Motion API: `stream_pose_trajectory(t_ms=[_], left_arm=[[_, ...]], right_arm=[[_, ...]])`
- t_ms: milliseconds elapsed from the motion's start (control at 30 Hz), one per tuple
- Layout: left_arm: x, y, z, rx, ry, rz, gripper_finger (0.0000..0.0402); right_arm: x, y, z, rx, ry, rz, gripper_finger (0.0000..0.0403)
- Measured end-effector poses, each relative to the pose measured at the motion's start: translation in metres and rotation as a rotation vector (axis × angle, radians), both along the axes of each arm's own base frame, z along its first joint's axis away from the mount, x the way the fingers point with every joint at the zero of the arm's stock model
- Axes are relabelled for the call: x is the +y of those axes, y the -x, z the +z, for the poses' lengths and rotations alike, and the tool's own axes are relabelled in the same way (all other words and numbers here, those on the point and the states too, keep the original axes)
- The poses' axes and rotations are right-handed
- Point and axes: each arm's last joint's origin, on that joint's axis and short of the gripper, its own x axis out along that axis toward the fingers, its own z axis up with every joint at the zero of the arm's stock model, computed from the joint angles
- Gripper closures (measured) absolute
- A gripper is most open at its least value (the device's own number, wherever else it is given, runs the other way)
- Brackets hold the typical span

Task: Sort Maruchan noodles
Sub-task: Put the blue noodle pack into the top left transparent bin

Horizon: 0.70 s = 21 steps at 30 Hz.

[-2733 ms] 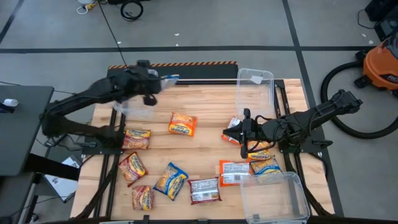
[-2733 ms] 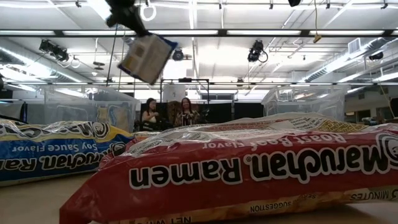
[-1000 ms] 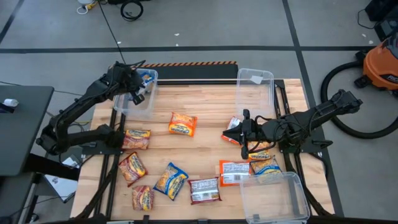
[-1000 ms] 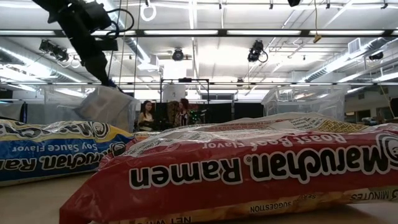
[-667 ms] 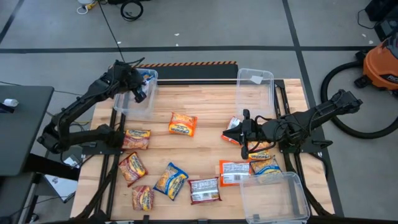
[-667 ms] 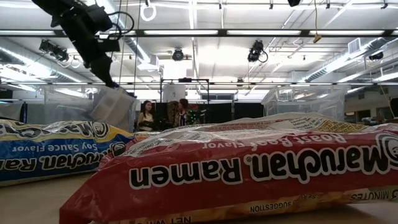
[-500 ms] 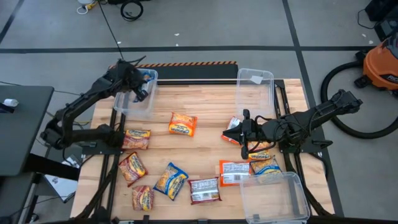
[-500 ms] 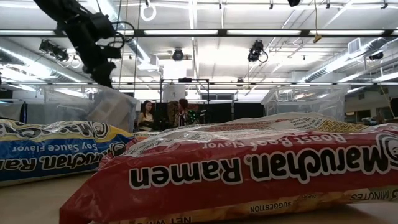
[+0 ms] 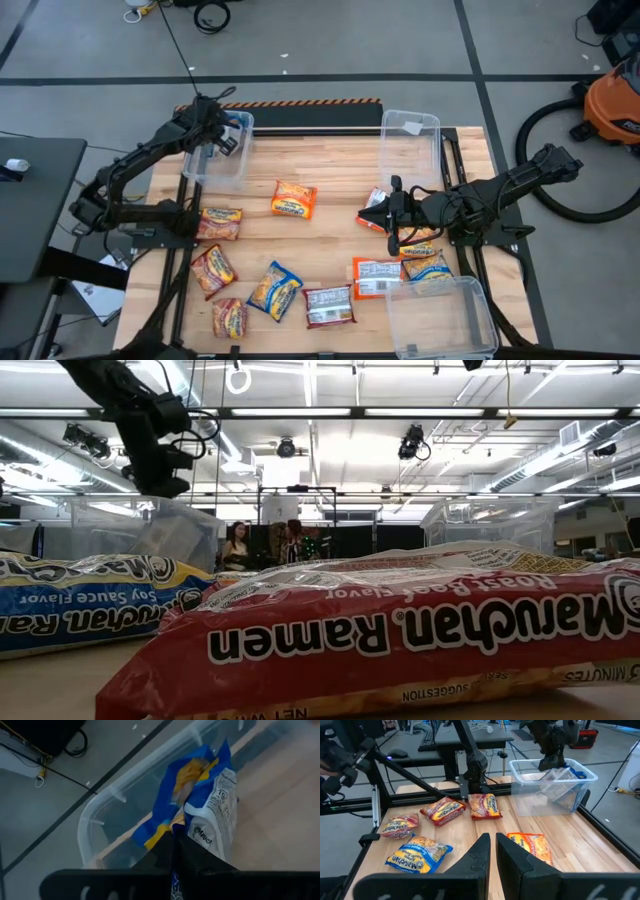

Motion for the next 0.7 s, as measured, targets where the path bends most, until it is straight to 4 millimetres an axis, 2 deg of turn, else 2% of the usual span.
stream_pose_trajectory(t_ms=[167,500,700], left_arm=[[0.001,-0.001,0.001,-0.009,-0.012,0.005,0.0365],[0.009,-0.005,-0.013,-0.012,0.03,0.077,0.0361],[0.009,-0.005,-0.011,-0.014,0.035,0.073,0.036]], right_arm=[[0.0,0.0,0.0,0.0,0.0,-0.001,0.0367],[0.0,0.0,0.0,-0.001,0.0,-0.002,0.0367],[0.0,0.0,0.0,-0.001,0.0,-0.003,0.0367]])
